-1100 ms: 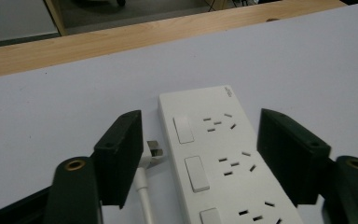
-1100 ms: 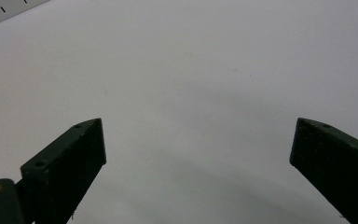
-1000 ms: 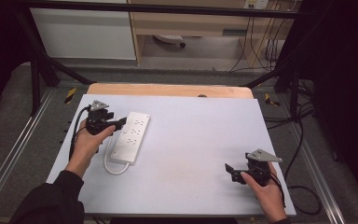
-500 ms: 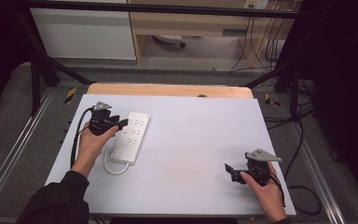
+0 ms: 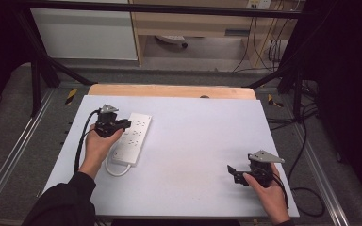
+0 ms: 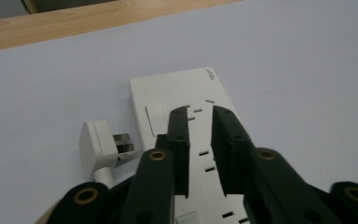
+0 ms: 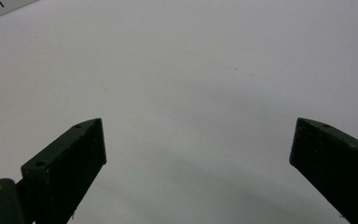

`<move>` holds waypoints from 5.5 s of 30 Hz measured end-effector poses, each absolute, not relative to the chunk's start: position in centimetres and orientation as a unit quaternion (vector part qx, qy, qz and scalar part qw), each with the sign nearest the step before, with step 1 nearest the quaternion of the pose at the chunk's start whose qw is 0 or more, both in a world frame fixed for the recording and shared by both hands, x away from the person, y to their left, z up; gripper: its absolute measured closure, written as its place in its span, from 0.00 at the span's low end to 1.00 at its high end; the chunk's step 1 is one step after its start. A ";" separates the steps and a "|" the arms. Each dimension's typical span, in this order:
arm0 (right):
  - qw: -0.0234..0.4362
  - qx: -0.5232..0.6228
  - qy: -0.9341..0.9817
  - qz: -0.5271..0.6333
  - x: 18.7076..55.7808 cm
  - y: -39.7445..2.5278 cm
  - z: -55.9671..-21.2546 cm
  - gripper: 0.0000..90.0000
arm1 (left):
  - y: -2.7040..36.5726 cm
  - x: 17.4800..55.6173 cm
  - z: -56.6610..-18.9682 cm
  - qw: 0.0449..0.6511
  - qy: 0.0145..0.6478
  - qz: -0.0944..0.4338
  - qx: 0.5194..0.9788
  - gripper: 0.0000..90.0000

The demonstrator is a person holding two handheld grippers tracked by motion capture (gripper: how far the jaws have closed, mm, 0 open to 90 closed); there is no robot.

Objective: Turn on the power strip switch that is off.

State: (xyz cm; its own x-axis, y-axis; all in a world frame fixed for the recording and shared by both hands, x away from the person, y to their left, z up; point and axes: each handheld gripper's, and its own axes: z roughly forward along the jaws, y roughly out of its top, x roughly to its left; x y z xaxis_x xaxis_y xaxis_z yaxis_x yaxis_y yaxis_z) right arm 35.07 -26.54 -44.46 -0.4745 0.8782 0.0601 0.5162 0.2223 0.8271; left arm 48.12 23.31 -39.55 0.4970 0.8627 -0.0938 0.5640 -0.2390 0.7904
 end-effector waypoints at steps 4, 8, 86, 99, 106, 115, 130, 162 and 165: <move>0.218 0.464 0.752 0.415 35.1 -26.6 -44.5 0.04 | 23.3 48.2 -39.6 0.407 0.461 0.177 0.768 0.97; 0.218 0.464 0.752 0.415 35.1 -26.6 -44.5 0.04 | 23.2 48.1 -39.7 0.405 0.455 0.175 0.774 1.00; 0.216 0.463 0.755 0.411 35.2 -26.4 -44.6 0.04 | 23.7 48.1 -42.5 0.373 0.461 0.195 0.782 1.00; 0.216 0.462 0.756 0.411 35.2 -26.4 -44.6 0.04 | 23.9 48.0 -43.0 0.374 0.461 0.203 0.778 1.00; 0.216 0.461 0.757 0.410 35.2 -26.4 -44.6 0.04 | 23.9 48.0 -43.0 0.377 0.458 0.206 0.779 1.00; 0.213 0.461 0.758 0.410 35.2 -26.4 -44.6 0.04 | 23.8 47.8 -43.1 0.377 0.459 0.203 0.779 1.00; 0.212 0.462 0.758 0.409 35.2 -26.3 -44.6 0.04 | 23.8 47.7 -43.0 0.376 0.461 0.201 0.778 1.00; 0.212 0.459 0.761 0.406 35.2 -26.3 -44.6 0.04 | 24.0 47.7 -43.1 0.386 0.465 0.195 0.773 1.00; 0.212 0.458 0.763 0.404 35.2 -26.3 -44.7 0.04 | 24.0 47.7 -43.2 0.388 0.466 0.195 0.771 1.00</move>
State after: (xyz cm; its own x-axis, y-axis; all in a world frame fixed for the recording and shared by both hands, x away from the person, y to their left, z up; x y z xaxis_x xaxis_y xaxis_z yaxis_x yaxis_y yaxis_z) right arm 35.23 -26.26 -44.69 -0.4902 0.8704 0.0466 0.5272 0.2535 0.8110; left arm 47.73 24.05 -43.19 0.4902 0.8695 -0.0607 0.5675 -0.2656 0.7794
